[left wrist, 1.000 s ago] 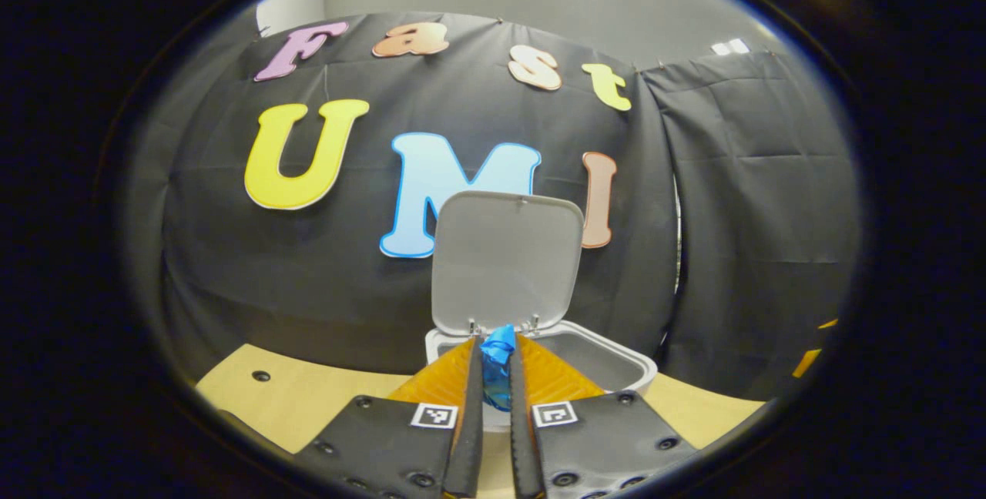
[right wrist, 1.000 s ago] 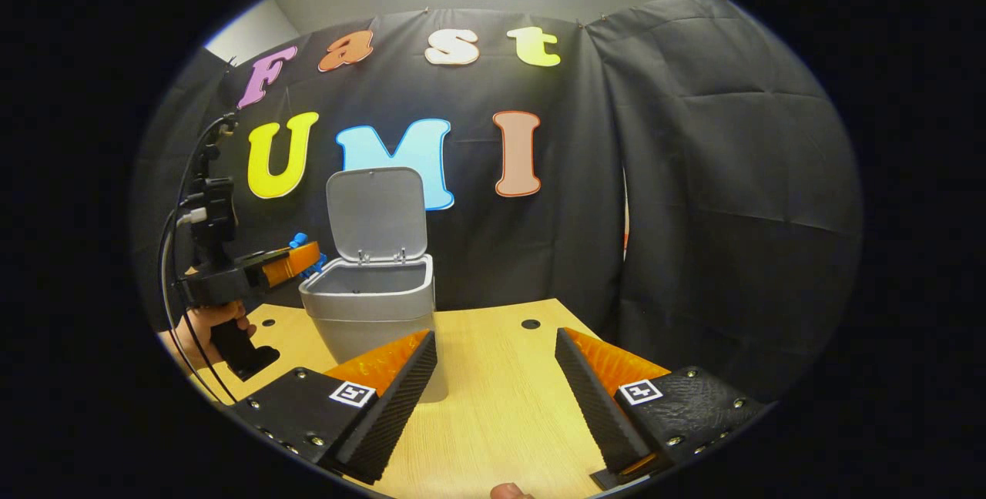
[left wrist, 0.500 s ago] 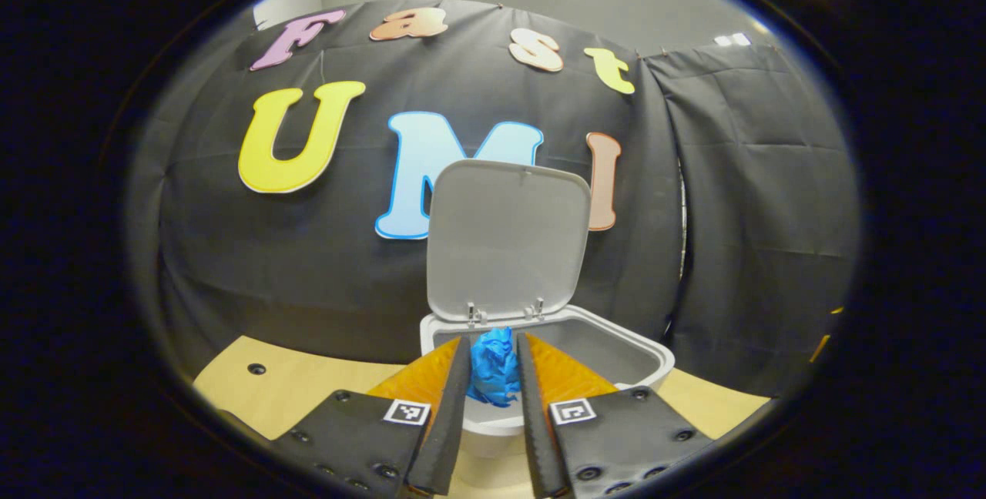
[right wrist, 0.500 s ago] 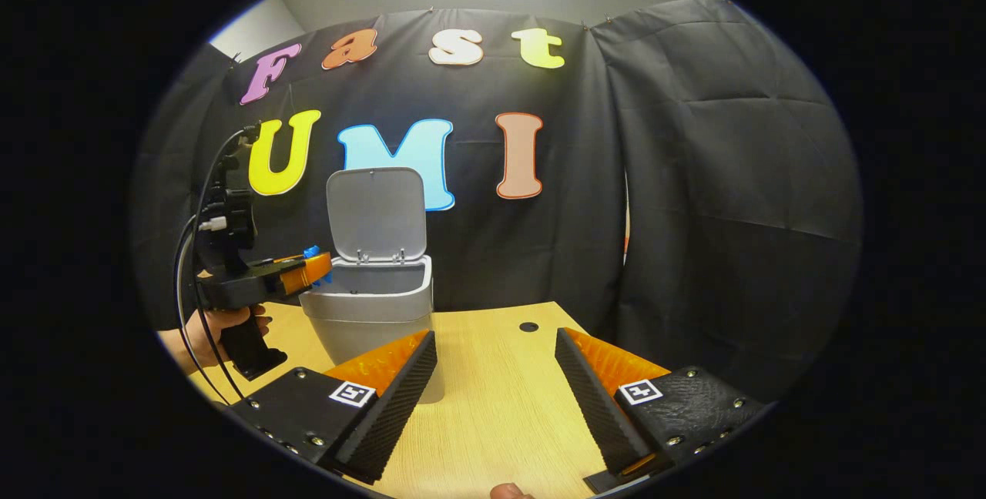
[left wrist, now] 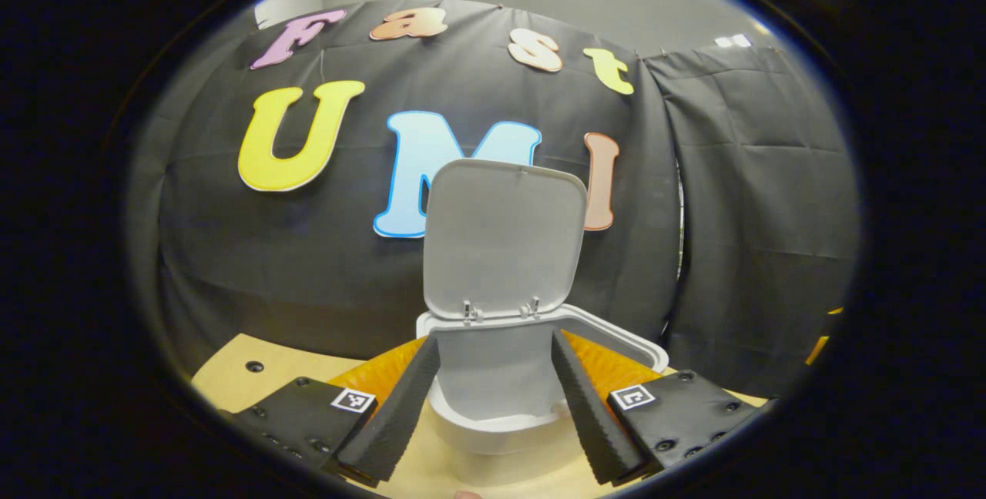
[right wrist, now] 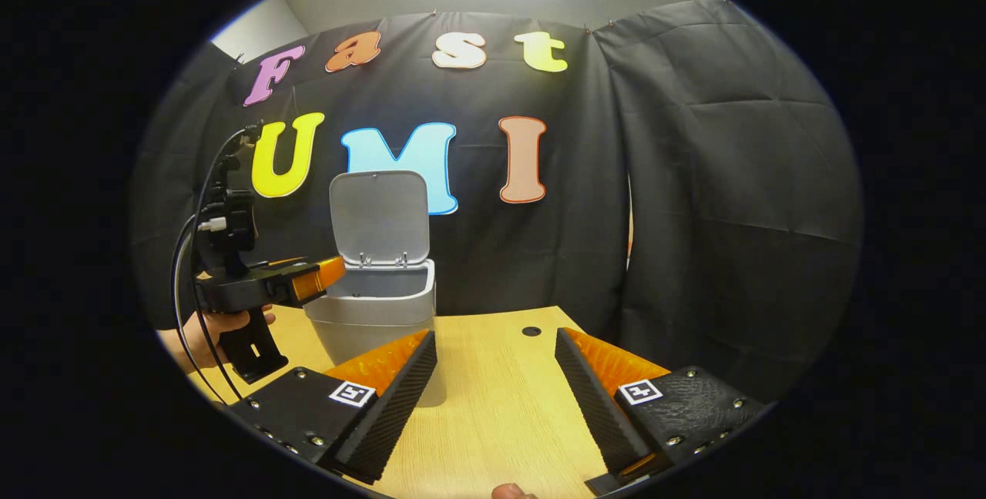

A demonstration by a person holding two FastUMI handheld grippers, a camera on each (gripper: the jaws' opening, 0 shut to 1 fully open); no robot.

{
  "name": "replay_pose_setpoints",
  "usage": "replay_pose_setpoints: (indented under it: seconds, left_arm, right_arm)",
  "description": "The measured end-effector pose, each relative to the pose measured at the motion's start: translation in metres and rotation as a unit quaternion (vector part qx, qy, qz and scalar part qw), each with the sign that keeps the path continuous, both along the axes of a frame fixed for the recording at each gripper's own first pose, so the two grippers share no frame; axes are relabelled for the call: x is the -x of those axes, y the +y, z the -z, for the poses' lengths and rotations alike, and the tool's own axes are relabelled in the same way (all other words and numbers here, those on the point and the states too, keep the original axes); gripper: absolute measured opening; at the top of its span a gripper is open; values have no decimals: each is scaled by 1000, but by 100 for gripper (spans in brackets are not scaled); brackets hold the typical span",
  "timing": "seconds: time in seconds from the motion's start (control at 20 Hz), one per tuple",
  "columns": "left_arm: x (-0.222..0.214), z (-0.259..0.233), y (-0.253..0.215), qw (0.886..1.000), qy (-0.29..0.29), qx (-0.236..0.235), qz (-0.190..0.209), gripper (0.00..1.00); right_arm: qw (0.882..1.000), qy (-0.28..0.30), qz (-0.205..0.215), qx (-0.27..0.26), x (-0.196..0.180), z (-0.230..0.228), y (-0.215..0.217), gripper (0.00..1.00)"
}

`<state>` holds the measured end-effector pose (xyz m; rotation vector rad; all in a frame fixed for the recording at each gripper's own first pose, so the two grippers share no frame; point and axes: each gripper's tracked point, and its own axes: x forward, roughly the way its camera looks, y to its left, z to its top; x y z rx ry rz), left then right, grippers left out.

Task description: Press the lid of the desktop garbage bin to open it, pick up the crumpled paper on the desktop and throw it into the bin, then pick up the pop can on the desktop and drop it into the bin, and finally close the garbage bin lid.

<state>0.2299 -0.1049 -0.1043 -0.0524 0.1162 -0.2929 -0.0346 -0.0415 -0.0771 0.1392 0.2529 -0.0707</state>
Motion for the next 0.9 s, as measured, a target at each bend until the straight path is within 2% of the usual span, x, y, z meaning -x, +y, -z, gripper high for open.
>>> replay_pose_setpoints:
  seconds: [0.35, 0.9]
  left_arm:
    - [24, -18, 14, 1000, -17, -2, -14, 95]
    - [85, -32, 62, 998, -25, -24, -56, 95]
  right_arm:
    - [999, 8, -31, -16, 0, 6, 18, 99]
    - [990, 14, -139, -30, 10, 8, 85, 99]
